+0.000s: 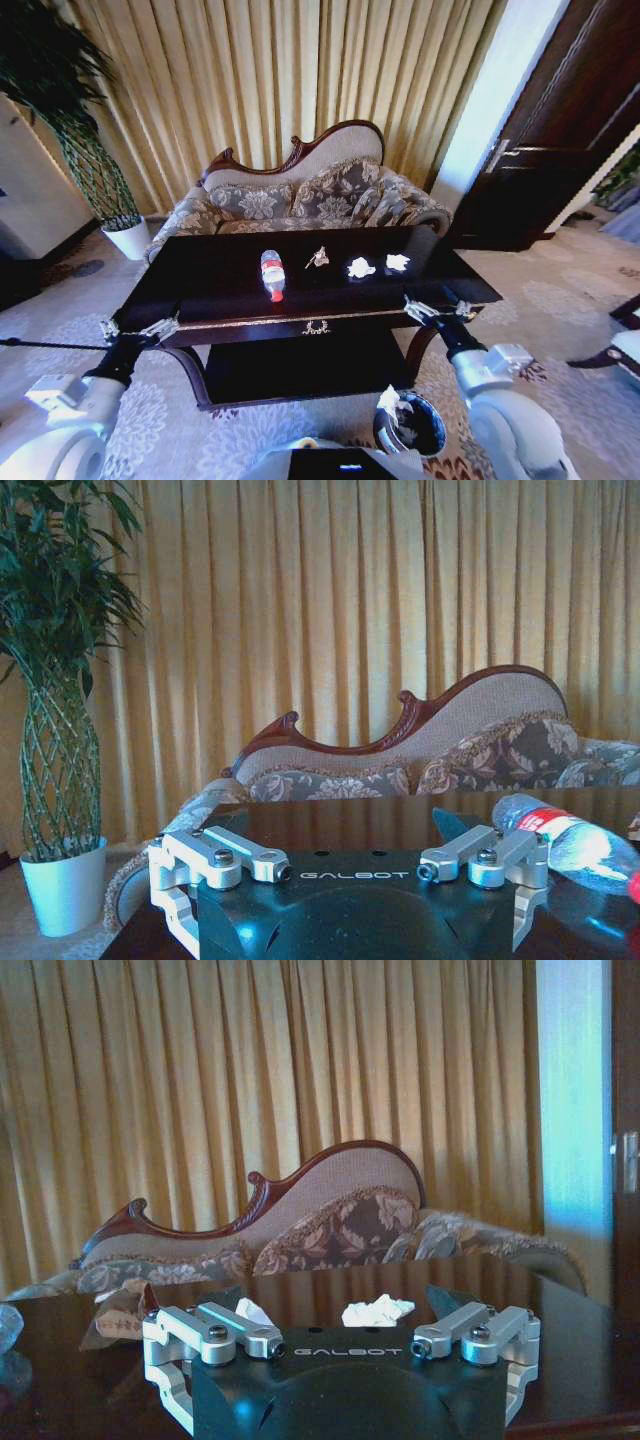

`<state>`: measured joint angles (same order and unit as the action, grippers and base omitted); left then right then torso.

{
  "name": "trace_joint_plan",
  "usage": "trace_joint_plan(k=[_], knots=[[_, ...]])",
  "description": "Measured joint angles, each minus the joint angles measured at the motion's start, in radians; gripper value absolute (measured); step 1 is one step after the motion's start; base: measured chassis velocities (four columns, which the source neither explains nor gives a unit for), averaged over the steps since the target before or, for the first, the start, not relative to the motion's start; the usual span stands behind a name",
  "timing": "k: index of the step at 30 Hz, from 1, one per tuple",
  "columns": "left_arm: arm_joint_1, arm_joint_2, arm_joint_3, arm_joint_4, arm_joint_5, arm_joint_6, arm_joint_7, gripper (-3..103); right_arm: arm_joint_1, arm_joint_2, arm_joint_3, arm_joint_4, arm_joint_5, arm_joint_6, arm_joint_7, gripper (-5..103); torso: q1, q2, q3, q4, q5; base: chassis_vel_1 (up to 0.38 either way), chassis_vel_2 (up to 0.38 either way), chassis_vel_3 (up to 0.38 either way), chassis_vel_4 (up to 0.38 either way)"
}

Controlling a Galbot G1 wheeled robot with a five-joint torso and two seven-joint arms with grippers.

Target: Move to the front of the table and place the trash on the table into the trash bin.

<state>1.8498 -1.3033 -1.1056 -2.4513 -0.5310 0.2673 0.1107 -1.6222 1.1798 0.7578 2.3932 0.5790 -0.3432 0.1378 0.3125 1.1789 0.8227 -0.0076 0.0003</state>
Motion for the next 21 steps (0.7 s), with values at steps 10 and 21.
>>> trace_joint_plan(k=[10, 21], knots=[[0.008, -0.009, -0.013, -0.049, -0.017, 0.052, -0.034, 100, 0.434, -0.294, -0.116, -0.368, 0.219, -0.175, 0.091, 100, 0.002, -0.001, 0.001, 0.0, 0.0, 0.02, -0.024, -0.02, 0.015], [0.007, -0.037, -0.006, -0.05, -0.011, 0.069, -0.049, 100, 0.748, -0.348, -0.349, -0.622, 0.182, -0.262, 0.092, 100, 0.002, -0.001, 0.001, 0.0001, -0.0003, 0.0, 0.0, 0.0, 0.0]])
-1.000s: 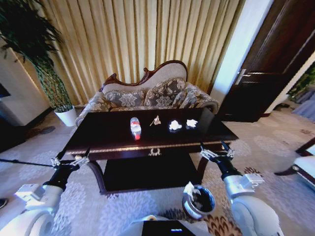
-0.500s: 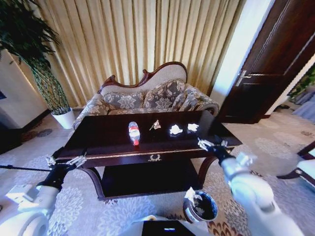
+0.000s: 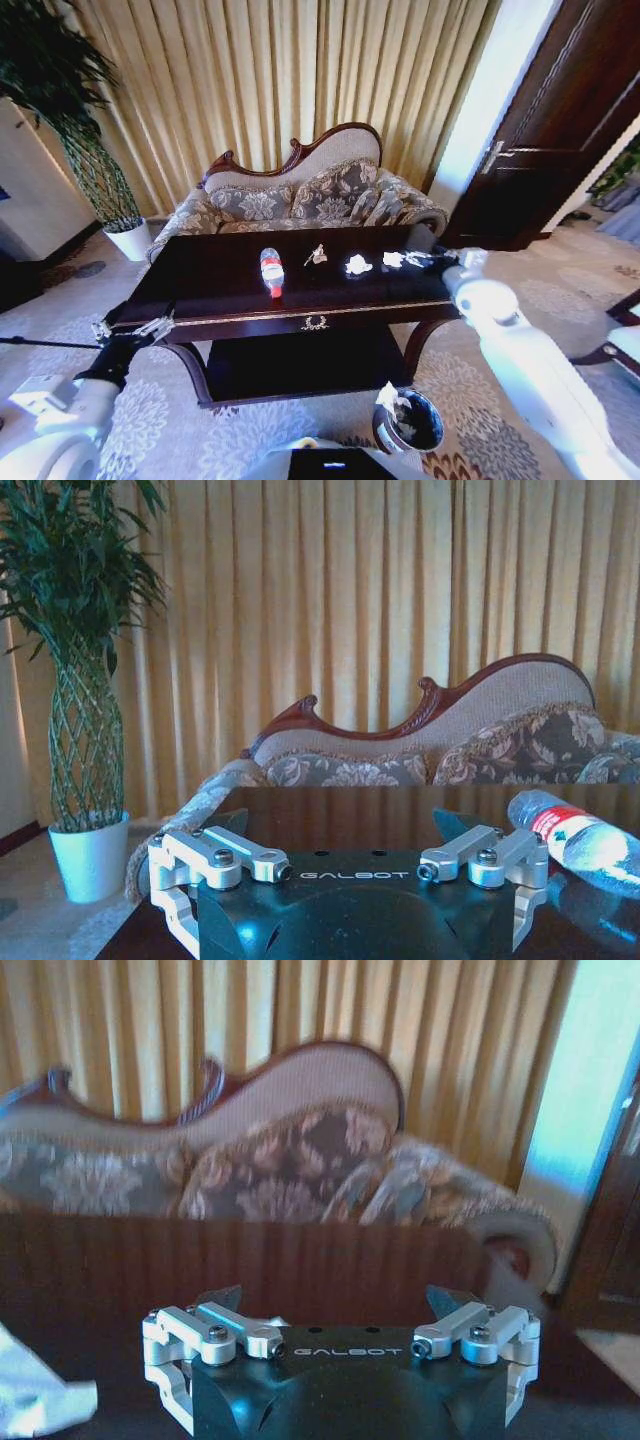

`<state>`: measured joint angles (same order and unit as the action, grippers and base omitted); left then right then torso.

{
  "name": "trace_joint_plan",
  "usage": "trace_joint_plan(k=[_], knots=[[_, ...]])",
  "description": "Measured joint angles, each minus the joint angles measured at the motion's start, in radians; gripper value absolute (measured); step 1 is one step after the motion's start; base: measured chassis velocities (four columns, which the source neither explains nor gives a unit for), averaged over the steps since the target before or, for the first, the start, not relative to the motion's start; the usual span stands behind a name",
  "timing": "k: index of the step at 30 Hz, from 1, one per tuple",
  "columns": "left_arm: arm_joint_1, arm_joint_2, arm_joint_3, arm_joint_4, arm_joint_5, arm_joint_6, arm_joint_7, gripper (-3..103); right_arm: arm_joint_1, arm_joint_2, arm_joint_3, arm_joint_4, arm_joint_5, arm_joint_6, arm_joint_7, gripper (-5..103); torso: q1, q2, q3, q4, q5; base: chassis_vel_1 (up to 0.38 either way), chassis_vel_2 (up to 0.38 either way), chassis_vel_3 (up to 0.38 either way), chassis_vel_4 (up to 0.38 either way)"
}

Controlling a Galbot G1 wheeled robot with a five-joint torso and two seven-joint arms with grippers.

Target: Move to the front of the table and place the trash on the table into the trash bin.

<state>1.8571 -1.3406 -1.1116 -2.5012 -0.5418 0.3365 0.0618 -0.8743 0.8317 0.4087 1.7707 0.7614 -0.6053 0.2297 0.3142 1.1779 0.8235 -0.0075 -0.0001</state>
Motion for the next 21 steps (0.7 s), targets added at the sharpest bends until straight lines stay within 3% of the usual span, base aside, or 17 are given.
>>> trace_joint_plan(k=[9, 11, 21], knots=[[-0.019, -0.005, -0.001, 0.0, 0.001, 0.026, -0.01, 100, 0.07, 0.036, -0.08, -0.056, 0.06, -0.069, 0.102, 100, 0.0, 0.0, 0.0, -0.0001, 0.0002, 0.0, 0.0, 0.0, 0.0], [-0.02, -0.006, -0.001, 0.0, 0.001, 0.027, -0.01, 100, 0.087, 0.054, -0.097, -0.069, 0.11, -0.086, 0.144, 100, 0.0, 0.0, 0.0, 0.0, 0.0, 0.0, 0.0, 0.0, 0.0], [-0.028, -0.005, -0.009, 0.0, -0.003, 0.013, -0.01, 100, 0.125, 0.087, -0.144, -0.097, 0.134, -0.081, 0.181, 100, 0.0, 0.0, 0.0, 0.0, 0.0, 0.0, 0.0, 0.0, 0.0]])
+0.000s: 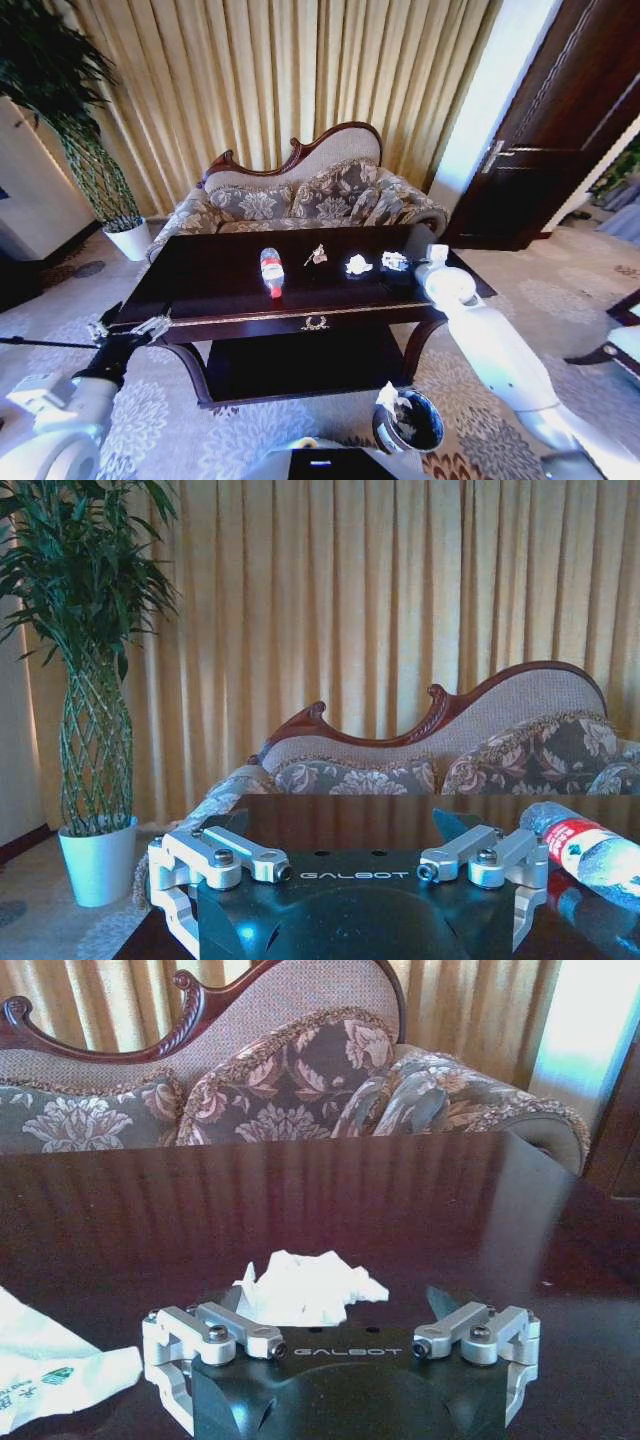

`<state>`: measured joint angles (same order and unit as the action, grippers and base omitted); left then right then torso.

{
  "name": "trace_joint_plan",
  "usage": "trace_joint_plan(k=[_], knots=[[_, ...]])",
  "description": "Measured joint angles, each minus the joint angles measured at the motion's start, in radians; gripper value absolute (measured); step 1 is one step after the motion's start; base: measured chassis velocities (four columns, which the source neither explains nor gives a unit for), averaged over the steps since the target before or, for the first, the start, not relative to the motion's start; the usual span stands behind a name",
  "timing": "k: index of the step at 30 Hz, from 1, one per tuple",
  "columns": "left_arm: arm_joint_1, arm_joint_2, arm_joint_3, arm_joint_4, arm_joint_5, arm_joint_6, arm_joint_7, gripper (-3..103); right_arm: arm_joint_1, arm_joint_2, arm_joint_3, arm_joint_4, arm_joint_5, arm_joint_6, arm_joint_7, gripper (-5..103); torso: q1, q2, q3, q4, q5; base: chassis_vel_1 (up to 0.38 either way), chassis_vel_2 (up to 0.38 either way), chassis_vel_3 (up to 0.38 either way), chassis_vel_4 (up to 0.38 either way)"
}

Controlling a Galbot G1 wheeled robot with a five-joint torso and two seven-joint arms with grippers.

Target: Move to the front of the table and place the trash on the table into the trash bin.

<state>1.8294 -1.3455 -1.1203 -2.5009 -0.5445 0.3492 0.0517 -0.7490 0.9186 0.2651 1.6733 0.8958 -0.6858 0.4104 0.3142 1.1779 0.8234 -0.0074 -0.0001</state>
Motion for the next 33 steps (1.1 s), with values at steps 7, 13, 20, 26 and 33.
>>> trace_joint_plan(k=[7, 13, 20, 26, 33], knots=[[0.002, -0.001, -0.009, 0.0, -0.001, -0.024, 0.004, 100, 0.005, 0.008, -0.023, -0.012, -0.023, 0.038, 0.003, 94, 0.0, 0.0, 0.0, -0.0001, 0.0, 0.0, 0.0, 0.0, 0.0], [-0.002, -0.005, -0.005, 0.001, -0.001, -0.029, 0.008, 100, -0.008, 0.001, -0.025, -0.008, -0.026, 0.043, 0.003, 68, 0.0, 0.0, 0.0, -0.0002, 0.0, 0.0, 0.0, 0.0, 0.0], [-0.003, -0.004, -0.004, 0.004, 0.0, -0.032, 0.014, 100, -0.011, -0.005, -0.019, -0.004, -0.026, 0.049, 0.0, 41, 0.0, 0.0, 0.0, -0.0001, 0.0001, 0.0, 0.0, 0.0, 0.0], [-0.005, -0.004, -0.002, 0.006, 0.0, -0.035, 0.016, 100, -0.021, -0.009, -0.014, 0.006, -0.027, 0.058, -0.001, 14, 0.0, 0.0, 0.0, -0.0001, 0.0001, 0.0, 0.0, 0.0, 0.0], [-0.007, -0.003, 0.0, 0.008, 0.0, -0.038, 0.017, 100, -0.041, -0.02, -0.003, 0.034, -0.032, 0.134, -0.02, 1, 0.0, 0.0, 0.0, 0.0, 0.0002, 0.0, 0.0, 0.0, 0.0]])
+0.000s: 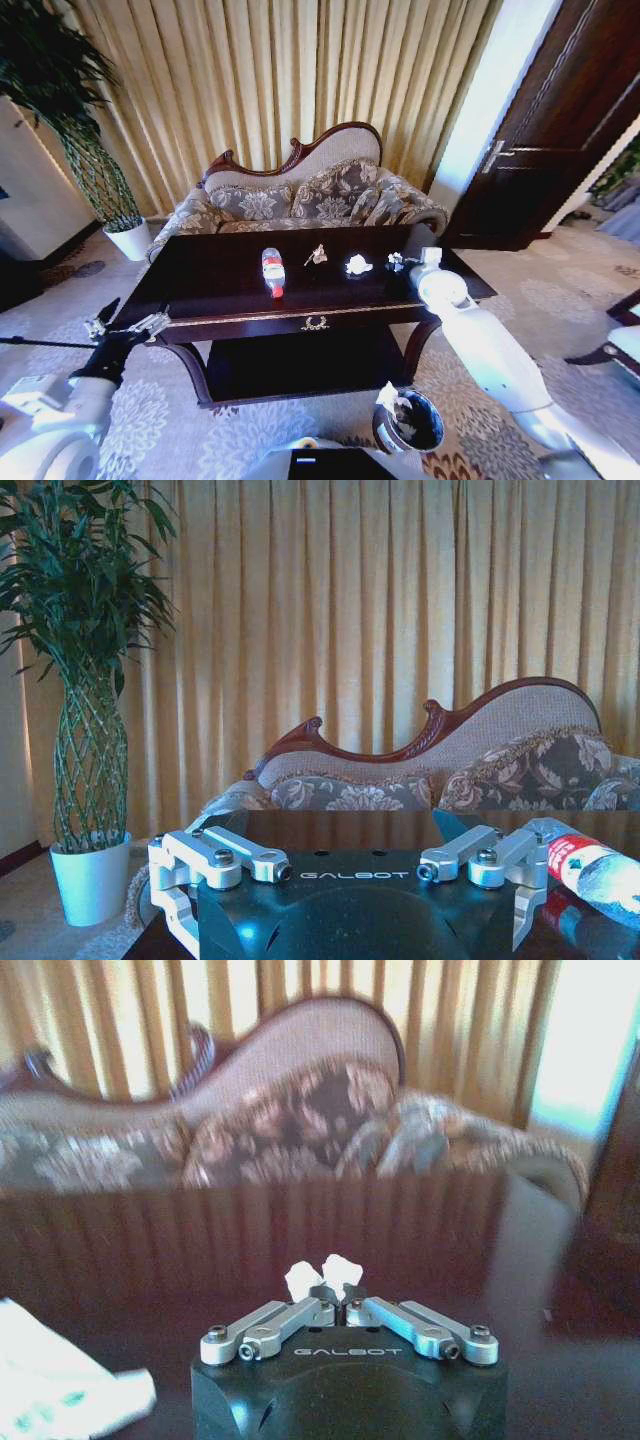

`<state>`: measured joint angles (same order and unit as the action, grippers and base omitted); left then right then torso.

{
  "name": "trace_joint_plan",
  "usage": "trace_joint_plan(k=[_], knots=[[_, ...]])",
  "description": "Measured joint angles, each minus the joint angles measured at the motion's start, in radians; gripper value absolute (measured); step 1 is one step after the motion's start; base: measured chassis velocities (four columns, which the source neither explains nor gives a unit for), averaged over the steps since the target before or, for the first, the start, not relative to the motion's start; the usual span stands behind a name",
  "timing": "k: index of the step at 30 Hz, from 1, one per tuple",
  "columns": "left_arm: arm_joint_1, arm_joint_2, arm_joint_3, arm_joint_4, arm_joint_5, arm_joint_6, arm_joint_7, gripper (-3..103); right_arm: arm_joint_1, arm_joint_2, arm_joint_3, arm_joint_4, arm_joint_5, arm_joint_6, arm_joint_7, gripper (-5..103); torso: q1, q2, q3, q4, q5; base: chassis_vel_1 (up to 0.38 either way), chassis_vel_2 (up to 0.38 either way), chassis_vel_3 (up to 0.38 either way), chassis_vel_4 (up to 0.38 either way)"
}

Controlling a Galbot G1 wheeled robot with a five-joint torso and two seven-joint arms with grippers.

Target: Move to the front of the table and place the trash on the table into the trash bin.

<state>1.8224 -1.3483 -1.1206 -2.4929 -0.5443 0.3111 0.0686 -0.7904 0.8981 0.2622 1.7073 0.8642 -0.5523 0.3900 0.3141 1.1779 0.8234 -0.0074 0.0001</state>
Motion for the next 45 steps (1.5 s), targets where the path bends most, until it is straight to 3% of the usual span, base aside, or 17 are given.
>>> trace_joint_plan(k=[3, 7, 12, 19, 23, 30, 45], knots=[[-0.006, 0.001, 0.007, 0.005, 0.0, -0.004, 0.0, 100, -0.062, -0.017, 0.044, 0.069, -0.034, 0.11, -0.043, 1, 0.0, 0.0, 0.0, 0.0002, 0.0, 0.0, 0.0, 0.0, 0.0], [-0.015, 0.002, 0.02, 0.016, 0.0, -0.013, -0.002, 100, -0.188, -0.035, 0.131, 0.204, -0.07, 0.197, -0.084, 1, 0.0, 0.0, 0.0, -0.0003, -0.0004, 0.0, 0.0, 0.0, 0.0], [-0.02, 0.002, 0.025, 0.023, 0.0, -0.017, -0.003, 100, -0.41, -0.019, 0.244, 0.398, -0.098, 0.256, -0.088, 1, 0.0, 0.0, 0.0, -0.0004, -0.0003, 0.0, 0.0, 0.0, 0.0], [-0.013, 0.0, 0.023, 0.022, -0.002, -0.021, -0.003, 100, -0.611, 0.064, 0.314, 0.58, -0.173, 0.262, -0.099, 1, 0.0, 0.0, 0.0, 0.0003, -0.0003, 0.0, 0.0, 0.0, 0.0], [-0.009, 0.005, 0.016, 0.018, -0.008, -0.022, -0.002, 100, -0.791, 0.143, 0.364, 0.7, -0.271, 0.262, -0.144, 1, 0.0, 0.0, 0.0, -0.0005, -0.0003, 0.0, 0.0, 0.0, 0.0], [-0.007, 0.004, 0.02, 0.007, -0.009, -0.022, -0.002, 100, -0.843, 0.17, 0.384, 0.75, -0.308, 0.264, -0.146, 1, 0.0, 0.0, 0.0, 0.0005, -0.0002, 0.007, -0.005, -0.001, 0.008], [-0.002, 0.0, 0.021, -0.001, -0.009, -0.024, 0.001, 100, -0.881, 0.211, 0.373, 0.749, -0.362, 0.263, -0.144, 1, -0.001, 0.0, 0.0, -0.0002, -0.0002, 0.157, -0.165, -0.155, 0.153]])
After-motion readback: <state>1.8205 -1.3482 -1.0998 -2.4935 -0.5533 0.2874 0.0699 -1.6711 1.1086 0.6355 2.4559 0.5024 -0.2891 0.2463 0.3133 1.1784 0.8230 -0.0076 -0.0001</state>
